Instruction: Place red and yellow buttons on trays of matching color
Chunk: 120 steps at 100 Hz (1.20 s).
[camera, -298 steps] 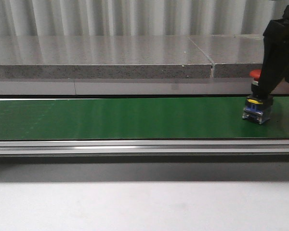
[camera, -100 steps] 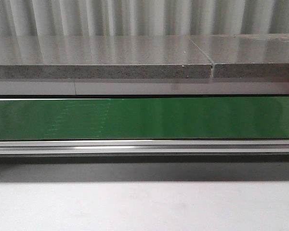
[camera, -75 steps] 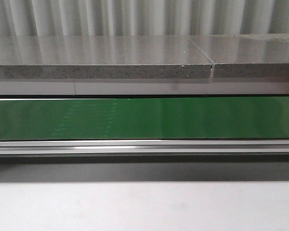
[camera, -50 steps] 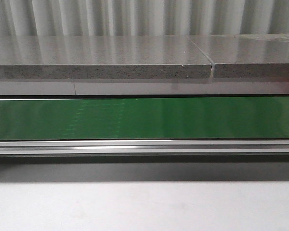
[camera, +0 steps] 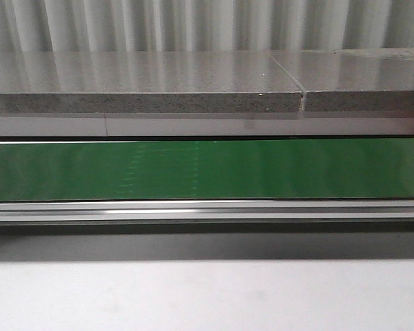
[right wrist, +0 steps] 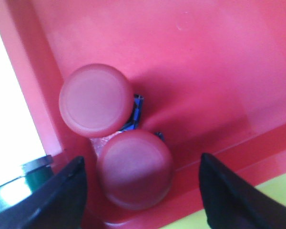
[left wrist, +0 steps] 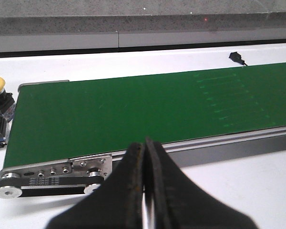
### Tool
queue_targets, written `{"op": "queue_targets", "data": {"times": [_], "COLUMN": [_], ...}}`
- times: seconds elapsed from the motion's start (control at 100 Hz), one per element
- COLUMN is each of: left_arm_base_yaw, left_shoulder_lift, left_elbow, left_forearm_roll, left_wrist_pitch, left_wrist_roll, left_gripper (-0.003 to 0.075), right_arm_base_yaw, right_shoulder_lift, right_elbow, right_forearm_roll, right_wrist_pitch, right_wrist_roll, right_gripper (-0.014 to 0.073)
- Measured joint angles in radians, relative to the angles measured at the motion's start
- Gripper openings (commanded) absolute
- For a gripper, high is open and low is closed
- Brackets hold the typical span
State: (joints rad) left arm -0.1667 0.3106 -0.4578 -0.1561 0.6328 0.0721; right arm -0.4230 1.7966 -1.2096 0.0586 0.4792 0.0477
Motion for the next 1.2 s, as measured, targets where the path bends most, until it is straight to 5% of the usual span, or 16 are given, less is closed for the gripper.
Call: {"op": "queue_targets", "data": {"times": [0.33, 0.59, 0.73, 1.2], "left_arm_base_yaw": [0.000, 0.000, 0.000, 0.000], "left_shoulder_lift": [0.000, 0.000, 0.000, 0.000], "left_elbow": [0.000, 0.000, 0.000, 0.000], "left_forearm_roll": [0.000, 0.000, 0.000, 0.000], "left_wrist_pitch": [0.000, 0.000, 0.000, 0.000], "left_wrist_roll": [0.000, 0.000, 0.000, 0.000], "left_gripper": [-0.0020, -0.0020, -0.0020, -0.0020], "right_arm_base_yaw": [0.057, 0.198, 0.284, 0.437], "right_shoulder_lift": [-0.149, -0.275, -0.338, -0.689], "right_elbow": [0.000, 0.000, 0.010, 0.250], "right_forearm_roll": [0.000, 0.000, 0.000, 0.000], "right_wrist_pitch": [0.135, 0.236, 0.277, 0.307], "right_wrist_roll": [-0.085, -0.114, -0.117, -0.117], "right_gripper": [0.0478, 0.0062, -0.0069, -0.0067]}}
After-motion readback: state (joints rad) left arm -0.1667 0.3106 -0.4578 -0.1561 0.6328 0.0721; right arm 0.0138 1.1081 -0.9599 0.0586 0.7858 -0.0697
